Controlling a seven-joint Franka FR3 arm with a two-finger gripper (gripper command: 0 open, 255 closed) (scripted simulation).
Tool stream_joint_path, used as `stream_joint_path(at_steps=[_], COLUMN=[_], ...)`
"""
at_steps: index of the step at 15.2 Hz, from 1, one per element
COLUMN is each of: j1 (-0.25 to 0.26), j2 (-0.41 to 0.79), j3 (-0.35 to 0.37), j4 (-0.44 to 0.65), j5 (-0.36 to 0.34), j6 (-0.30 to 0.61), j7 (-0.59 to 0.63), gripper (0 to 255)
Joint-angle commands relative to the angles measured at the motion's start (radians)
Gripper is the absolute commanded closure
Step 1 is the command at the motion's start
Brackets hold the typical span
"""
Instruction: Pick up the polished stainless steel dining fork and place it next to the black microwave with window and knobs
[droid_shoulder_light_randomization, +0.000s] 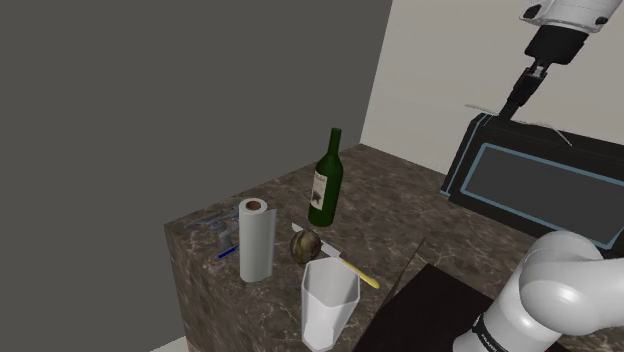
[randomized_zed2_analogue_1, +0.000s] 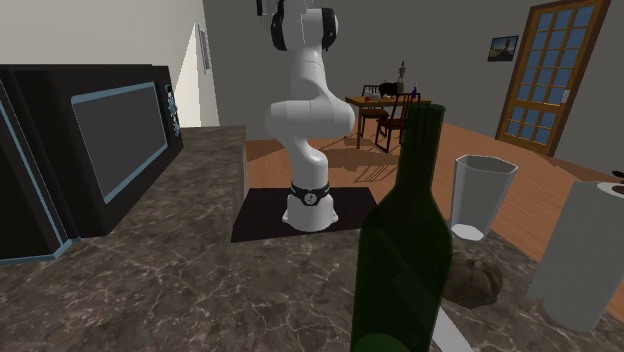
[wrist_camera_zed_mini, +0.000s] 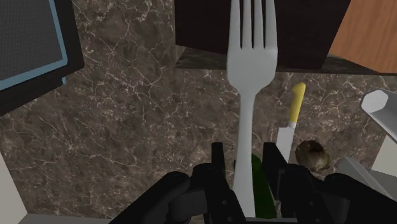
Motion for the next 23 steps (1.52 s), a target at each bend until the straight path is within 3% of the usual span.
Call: stream_joint_path(at_steps=[1, 12, 23], j1=[-0.007, -0.028, -0.002], j2=[-0.045, -0.223, -0.306], j3=[-0.027, -0.173, -0.306], j4=[-0.006, 0.047, 0.232], j5=[-0.027, -0.207, -0.45], j6=[-0.037, -0.236, -0.426], j7=[-0.033, -0.227, -0.473], gripper=[255, 255, 255])
